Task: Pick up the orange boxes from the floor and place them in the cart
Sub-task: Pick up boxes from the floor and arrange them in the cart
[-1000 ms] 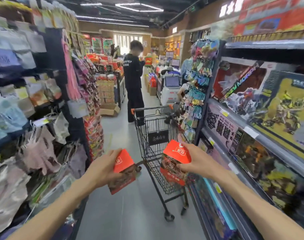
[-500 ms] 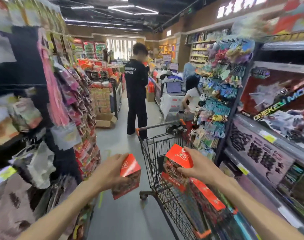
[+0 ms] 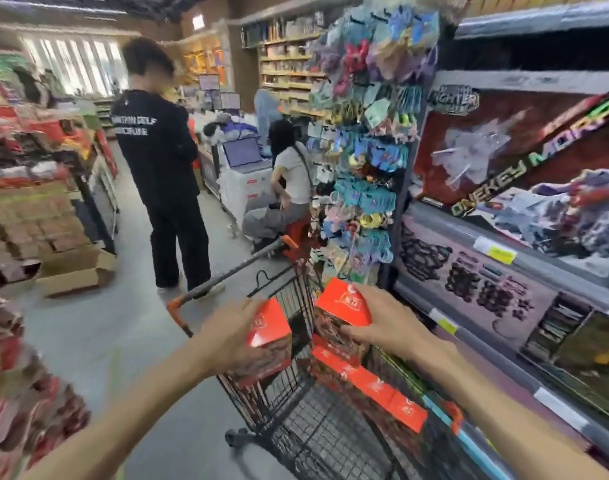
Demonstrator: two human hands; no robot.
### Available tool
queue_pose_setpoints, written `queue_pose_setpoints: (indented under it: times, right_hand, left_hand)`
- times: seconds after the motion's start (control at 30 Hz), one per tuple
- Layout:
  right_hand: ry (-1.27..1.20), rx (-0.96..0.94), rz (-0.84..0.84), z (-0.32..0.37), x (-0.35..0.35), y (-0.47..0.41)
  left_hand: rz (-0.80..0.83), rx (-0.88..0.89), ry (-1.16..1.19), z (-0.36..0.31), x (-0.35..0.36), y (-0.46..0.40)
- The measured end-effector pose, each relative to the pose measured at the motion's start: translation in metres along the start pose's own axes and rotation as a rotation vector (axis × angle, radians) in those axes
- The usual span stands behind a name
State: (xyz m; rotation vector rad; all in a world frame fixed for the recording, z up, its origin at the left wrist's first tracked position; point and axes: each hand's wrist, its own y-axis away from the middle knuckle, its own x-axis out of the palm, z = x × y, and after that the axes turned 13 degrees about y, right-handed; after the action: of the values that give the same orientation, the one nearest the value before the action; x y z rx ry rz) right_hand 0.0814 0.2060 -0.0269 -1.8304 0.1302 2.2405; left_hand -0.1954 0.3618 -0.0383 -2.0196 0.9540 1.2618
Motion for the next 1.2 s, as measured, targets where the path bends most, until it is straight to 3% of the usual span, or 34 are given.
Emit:
queue_pose_setpoints:
  times: [0.23, 0.5, 0.7, 0.83, 1.03, 1.2]
  right_hand:
    - [0.045, 0.216, 0.098, -0.071, 0.065, -0.079]
    - [-0.007, 0.413, 0.244, -0.121, 0.155, -0.088]
    - [-0.027, 0.559, 0.364, -0.150, 0.249, -0.087]
    - [-0.070, 0.624, 0.413, -0.160, 0.316, -0.087]
    - [-0.161, 0.692, 0.398, -0.164, 0.395, -0.081]
    - [-0.156, 0.633, 0.411, -0.165, 0.442, -0.077]
  left_hand:
    - [0.162, 0.160, 0.081, 0.055, 0.071, -0.160]
    - [0.416, 0.267, 0.112, 0.093, 0.198, -0.259]
    - [0.581, 0.368, 0.098, 0.148, 0.336, -0.302]
    - [0.657, 0.336, 0.022, 0.184, 0.416, -0.317]
    - [0.706, 0.456, -0.110, 0.230, 0.485, -0.324]
    - [0.737, 0.436, -0.109, 0.253, 0.515, -0.324]
